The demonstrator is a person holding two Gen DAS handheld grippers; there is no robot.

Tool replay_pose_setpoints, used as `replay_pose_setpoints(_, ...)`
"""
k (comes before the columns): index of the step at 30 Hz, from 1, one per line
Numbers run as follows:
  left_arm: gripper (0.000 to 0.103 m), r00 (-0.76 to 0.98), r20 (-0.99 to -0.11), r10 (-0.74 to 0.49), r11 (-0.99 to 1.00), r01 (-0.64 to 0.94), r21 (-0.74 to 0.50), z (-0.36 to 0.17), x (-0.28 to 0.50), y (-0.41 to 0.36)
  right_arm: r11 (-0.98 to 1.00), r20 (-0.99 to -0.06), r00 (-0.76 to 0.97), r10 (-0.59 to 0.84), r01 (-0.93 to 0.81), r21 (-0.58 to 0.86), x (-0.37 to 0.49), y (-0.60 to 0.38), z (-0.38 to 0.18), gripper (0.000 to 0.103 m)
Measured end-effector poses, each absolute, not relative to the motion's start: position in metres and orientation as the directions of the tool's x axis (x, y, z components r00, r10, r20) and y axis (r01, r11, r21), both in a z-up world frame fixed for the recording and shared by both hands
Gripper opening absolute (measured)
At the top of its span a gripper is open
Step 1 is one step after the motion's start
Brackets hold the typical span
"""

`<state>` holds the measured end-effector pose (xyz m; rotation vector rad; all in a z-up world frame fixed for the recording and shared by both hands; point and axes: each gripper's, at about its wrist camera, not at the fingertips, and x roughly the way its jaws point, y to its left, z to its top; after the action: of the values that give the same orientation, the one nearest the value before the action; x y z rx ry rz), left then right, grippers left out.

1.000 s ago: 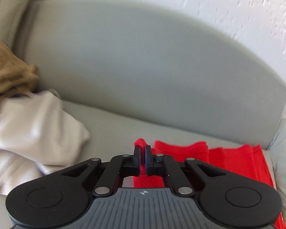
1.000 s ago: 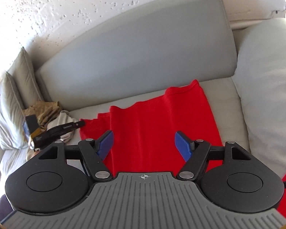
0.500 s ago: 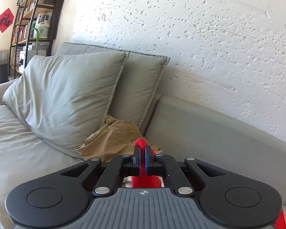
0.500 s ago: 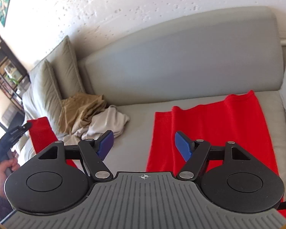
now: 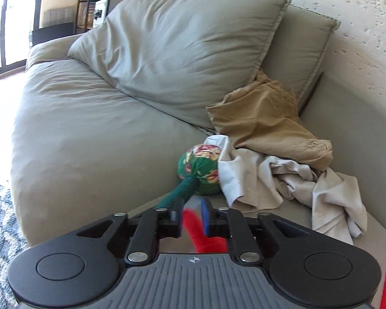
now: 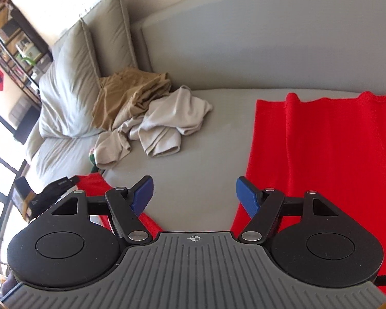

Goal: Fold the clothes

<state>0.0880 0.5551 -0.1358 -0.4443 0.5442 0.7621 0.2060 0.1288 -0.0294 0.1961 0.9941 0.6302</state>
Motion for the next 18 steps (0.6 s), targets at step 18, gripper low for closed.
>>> replay_pose_setpoints(18,0.024,0.678,-0.688,0.259,0.584,-0.677,-0.448,-0.14,0.018,0.514,0.787,-0.611,0.495,0.617,-0.399,0.472,0.113,0.002,0.051,0.082)
